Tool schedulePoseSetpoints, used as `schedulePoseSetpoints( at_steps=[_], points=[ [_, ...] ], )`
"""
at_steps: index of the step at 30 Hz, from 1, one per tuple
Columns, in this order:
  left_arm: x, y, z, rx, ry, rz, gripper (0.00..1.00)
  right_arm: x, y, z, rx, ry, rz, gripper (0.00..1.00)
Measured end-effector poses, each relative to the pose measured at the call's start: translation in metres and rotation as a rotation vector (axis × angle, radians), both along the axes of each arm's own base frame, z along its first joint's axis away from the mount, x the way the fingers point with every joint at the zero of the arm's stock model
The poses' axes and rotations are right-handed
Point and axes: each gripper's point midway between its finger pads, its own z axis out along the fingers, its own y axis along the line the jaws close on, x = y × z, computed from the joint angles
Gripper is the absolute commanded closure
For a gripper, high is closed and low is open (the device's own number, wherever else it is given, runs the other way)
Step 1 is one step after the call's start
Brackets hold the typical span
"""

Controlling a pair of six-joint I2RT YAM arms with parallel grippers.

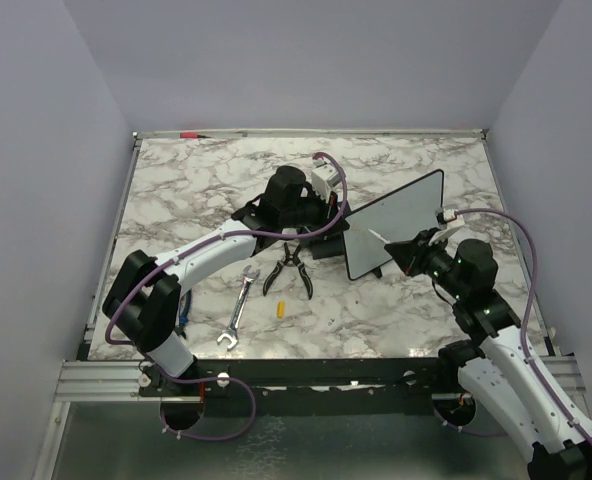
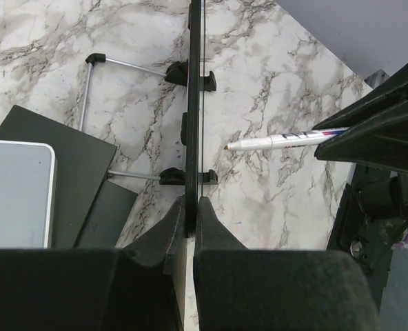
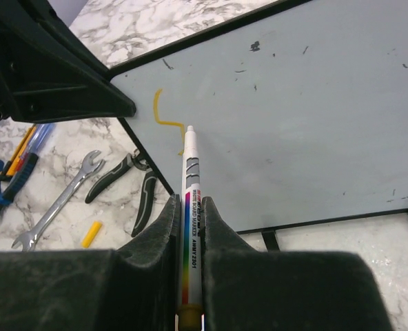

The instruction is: Write a sentence on the whiteboard

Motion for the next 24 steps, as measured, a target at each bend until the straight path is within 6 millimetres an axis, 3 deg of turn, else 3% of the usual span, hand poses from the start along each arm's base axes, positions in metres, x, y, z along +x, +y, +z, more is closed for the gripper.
schedulePoseSetpoints(
  at_steps=[24],
  points=[
    [-0.001,0.0,0.0,0.01,-0.004,-0.01,1.0,0.021,0.0,0.003,0.006,-0.028,-0.042,0.99]
  ],
)
